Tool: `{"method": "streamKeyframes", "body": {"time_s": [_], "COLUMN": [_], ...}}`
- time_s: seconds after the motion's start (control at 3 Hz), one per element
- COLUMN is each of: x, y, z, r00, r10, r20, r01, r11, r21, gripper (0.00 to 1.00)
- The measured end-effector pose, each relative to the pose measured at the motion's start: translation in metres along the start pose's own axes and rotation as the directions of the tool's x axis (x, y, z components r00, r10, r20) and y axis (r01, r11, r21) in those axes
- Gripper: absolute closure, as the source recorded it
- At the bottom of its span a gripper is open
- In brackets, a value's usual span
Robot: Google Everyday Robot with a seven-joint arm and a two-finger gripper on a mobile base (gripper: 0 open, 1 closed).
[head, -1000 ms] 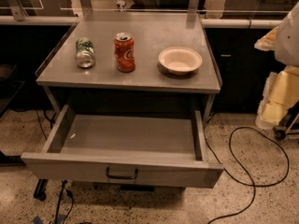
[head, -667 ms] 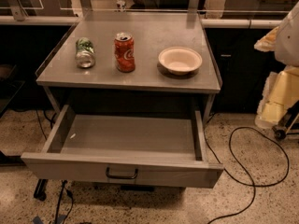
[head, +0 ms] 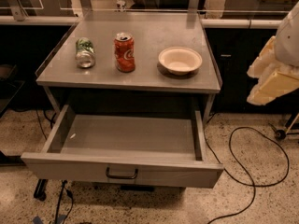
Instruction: Close top drawer
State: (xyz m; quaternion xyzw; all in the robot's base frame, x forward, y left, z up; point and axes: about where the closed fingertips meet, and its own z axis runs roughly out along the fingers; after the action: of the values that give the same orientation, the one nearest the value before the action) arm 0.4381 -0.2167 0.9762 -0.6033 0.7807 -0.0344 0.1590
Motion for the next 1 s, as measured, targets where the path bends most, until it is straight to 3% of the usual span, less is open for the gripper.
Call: {"method": "streamKeyframes", "body": {"time_s": [0.33, 0.67, 1.0], "x": [0.0, -0.001, -0.001], "y": [-0.001, -0.003, 0.026], "z": [-0.001, -0.004, 0.008], "r00": [1.0, 1.0, 0.999], "r10": [0.002, 0.01, 0.026], "r20": [0.0, -0.001, -0.021], "r01": [-0.002, -0.01, -0.027], "r11": [1.0, 0.9999, 0.9993], "r21": [0.003, 0.013, -0.026], "gripper": [0.83, 1.0, 1.0]}}
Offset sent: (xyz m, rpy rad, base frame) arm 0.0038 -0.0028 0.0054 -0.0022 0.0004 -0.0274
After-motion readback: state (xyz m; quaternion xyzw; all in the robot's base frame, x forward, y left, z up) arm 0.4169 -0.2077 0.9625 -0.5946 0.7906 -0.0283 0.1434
